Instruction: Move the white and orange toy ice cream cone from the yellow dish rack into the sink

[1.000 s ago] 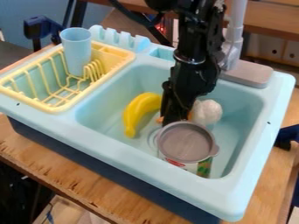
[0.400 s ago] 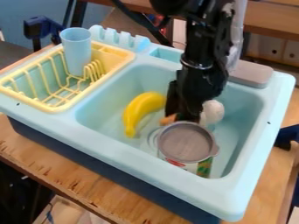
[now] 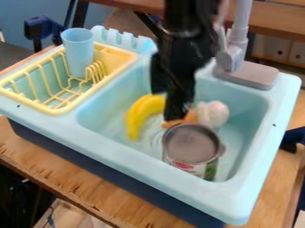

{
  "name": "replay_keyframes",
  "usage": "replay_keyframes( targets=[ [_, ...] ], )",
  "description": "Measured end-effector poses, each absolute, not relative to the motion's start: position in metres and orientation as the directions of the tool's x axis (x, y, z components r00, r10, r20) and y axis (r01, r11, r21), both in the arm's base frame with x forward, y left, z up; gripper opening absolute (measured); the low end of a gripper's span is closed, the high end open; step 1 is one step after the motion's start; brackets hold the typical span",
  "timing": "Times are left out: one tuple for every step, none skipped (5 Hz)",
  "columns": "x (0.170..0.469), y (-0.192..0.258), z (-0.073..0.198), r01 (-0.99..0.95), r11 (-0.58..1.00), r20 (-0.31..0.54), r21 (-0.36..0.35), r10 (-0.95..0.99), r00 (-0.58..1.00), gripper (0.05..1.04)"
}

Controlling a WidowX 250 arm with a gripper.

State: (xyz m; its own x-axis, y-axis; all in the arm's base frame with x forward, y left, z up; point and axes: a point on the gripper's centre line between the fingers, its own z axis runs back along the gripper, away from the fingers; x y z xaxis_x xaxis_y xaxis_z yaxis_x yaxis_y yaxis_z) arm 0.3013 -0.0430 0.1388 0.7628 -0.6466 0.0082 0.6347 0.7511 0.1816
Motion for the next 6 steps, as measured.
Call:
replay_keyframes(
  targets=[
    [0.292, -0.023, 0.156, 0.539, 0.821, 0.03, 0.19, -0.553, 0.832, 1.001],
    [0.288, -0.006, 0.158, 0.399, 0.904, 0.04, 0.155, -0.409, 0.912, 1.001],
    [0.282, 0.005, 0.157, 0.254, 0.962, 0.031, 0.104, -0.258, 0.966, 1.001],
    [0.282, 0.006, 0.157, 0.245, 0.964, 0.03, 0.104, -0.249, 0.968, 1.001],
    [0.282, 0.006, 0.157, 0.245, 0.964, 0.03, 0.104, -0.249, 0.968, 1.001],
    [0.282, 0.006, 0.157, 0.244, 0.964, 0.03, 0.104, -0.248, 0.968, 1.001]
  ],
)
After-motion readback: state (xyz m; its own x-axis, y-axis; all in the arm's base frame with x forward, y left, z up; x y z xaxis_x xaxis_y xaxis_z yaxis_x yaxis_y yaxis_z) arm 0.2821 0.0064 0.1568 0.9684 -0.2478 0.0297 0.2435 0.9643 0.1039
